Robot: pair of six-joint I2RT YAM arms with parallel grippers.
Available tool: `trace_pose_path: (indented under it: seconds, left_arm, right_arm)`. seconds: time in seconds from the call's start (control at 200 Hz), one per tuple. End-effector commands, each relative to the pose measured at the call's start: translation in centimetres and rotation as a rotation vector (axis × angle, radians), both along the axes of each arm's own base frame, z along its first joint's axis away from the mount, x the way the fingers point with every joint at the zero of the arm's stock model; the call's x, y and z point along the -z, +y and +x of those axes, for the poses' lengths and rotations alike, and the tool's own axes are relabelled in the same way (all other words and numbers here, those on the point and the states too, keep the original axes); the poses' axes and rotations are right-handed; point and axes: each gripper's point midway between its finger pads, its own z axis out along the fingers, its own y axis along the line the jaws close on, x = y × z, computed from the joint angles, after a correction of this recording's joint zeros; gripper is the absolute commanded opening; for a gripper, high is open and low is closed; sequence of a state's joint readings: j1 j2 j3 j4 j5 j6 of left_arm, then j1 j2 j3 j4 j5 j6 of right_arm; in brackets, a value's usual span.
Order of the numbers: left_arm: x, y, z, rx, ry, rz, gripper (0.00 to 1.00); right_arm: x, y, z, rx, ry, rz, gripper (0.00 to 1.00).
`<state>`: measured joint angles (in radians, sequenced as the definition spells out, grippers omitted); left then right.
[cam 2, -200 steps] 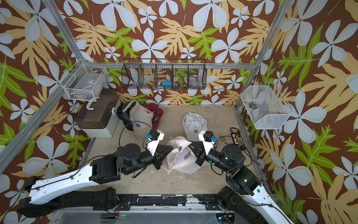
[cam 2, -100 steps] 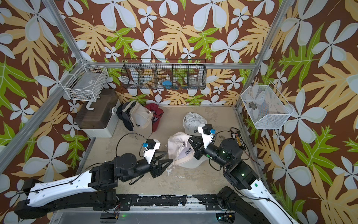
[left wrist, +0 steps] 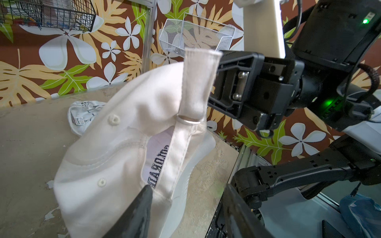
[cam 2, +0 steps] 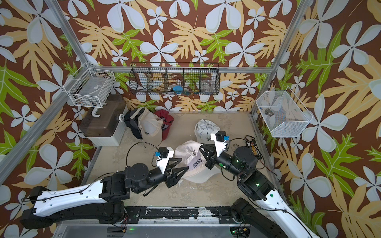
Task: Open the adjustable buckle of the baseball cap
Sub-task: Pull the adjustable strap on the baseball cap.
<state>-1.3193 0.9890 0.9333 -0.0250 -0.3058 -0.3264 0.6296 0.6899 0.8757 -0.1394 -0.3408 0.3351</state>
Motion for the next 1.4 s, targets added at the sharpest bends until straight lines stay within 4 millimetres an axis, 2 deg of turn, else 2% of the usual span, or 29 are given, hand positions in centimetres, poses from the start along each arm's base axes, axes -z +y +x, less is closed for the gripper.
trace_pose_path:
  seconds: [0.0,0.56,0.971,1.206,1.396]
  left_arm:
    - [-1.5,-0.4,0.3,-0.005,-0.047,-0.028,0.56]
    - [-1.5,-2.3,1.4,-0.035,-0.099,0.011,0.51]
    - [-1.1,-3.3,1.7,-0.033,-0.113,0.032,0.42]
    - [-1.1,-3.7,1.7,-0.029,-0.113,0.032,0.33]
    - [-1.0,-3.5,1.6,-0.029,-0.111,0.030,0.18]
  right_arm:
    - [-1.4,0.2,-0.5,-0.029,-0.035,0.048,0.00]
    - [-1.7,0.5,-1.6,-0.079,-0.029,0.085,0.00]
    - [-1.7,0.6,-1.8,-0.094,-0.029,0.091,0.00]
    - [-1.8,0.4,-1.9,-0.089,-0.034,0.090,0.00]
    - [-1.7,0.2,-1.9,-0.080,-0.037,0.086,0.00]
